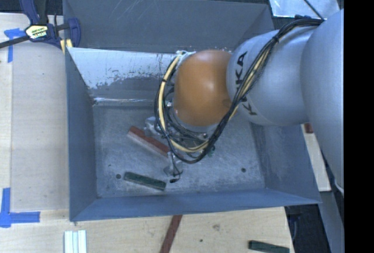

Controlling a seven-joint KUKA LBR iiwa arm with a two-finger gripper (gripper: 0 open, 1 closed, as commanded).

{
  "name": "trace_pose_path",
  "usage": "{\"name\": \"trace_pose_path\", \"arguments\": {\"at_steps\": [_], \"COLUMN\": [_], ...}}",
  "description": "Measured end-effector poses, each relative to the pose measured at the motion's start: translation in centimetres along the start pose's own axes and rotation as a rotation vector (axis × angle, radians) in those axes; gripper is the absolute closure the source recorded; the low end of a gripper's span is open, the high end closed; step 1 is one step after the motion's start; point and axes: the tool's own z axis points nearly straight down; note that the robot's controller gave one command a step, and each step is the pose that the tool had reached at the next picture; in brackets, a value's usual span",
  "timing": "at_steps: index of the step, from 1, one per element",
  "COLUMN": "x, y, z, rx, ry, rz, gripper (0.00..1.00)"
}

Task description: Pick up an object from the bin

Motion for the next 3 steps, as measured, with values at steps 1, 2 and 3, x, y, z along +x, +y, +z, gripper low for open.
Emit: {"name": "trace_pose_path", "arguments": {"at_steps": [1, 2, 3], "x": [0.1, -1.8, -3.2], "y": [1.4, -0.7, -0.2], "z": [3.2, 3.4, 2.7], "rx": [0.0, -0.002, 0.001], "ry": [0.004, 0.002, 0.004], "rz": [0.108, 0.154, 0.333], "gripper": [0.0, 0.0, 0.0]}}
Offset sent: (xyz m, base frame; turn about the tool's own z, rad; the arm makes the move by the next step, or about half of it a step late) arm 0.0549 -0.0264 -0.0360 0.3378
